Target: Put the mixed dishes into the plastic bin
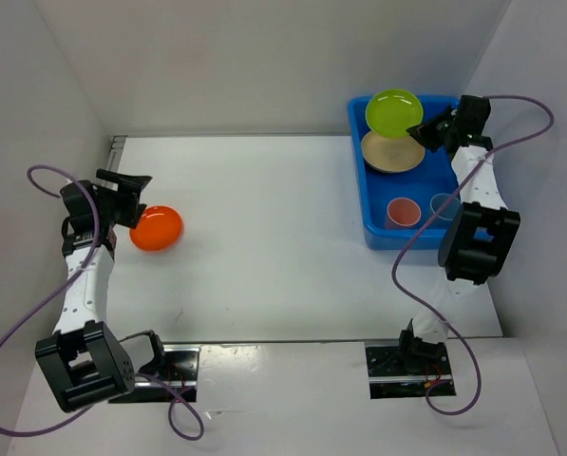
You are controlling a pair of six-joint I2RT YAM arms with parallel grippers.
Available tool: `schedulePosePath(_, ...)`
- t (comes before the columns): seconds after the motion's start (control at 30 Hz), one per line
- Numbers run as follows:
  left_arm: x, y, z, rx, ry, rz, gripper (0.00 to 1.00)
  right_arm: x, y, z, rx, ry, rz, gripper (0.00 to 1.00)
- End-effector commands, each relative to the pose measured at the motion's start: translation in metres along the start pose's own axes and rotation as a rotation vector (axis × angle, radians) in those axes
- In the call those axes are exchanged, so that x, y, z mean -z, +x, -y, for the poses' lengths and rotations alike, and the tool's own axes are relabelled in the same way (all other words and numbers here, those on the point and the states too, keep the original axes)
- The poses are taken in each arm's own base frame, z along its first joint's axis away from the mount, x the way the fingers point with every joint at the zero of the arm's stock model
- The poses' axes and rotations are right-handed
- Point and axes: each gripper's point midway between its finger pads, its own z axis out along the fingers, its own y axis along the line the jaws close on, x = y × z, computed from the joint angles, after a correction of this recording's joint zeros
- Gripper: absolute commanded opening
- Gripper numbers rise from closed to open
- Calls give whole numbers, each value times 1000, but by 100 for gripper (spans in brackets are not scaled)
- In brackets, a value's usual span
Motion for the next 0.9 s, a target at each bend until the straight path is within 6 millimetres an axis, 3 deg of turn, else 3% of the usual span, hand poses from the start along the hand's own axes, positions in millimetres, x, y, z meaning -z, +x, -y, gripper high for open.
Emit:
schedulePosePath(0.0,4,-2,-30,61,-74,31,90,-15,-29,0,-45,14,114,0)
schedulePosePath(0.07,7,6,-41,94,-89,24,90,-29,-30,19,-69,76,122,0)
schedulePosePath(0.1,7,10,-55,102,-120,30,90,-34,-29,25,-86,91,123,0)
schedulePosePath(0.23,18,9,-80,107,-178,82,90,-50,-29,41,-122,131,132,0)
schedulePosePath(0.4,18,10,-127,184,-320,106,89,-66,-28,58,-124,177,119,0)
schedulePosePath(0.53,12,11,-145,206,-346,103,80,-75,-28,66,-129,198,115,0)
schedulePosePath(0.57,10,11,-146,197,-347,101,78,-74,-35,60,-123,190,134,0)
schedulePosePath(0.63,8,15,-158,215,-376,84,73,-81,-28,70,-133,217,111,0)
schedulePosePath(0.87,6,28,-183,240,-438,49,72,-91,-24,84,-143,255,91,2)
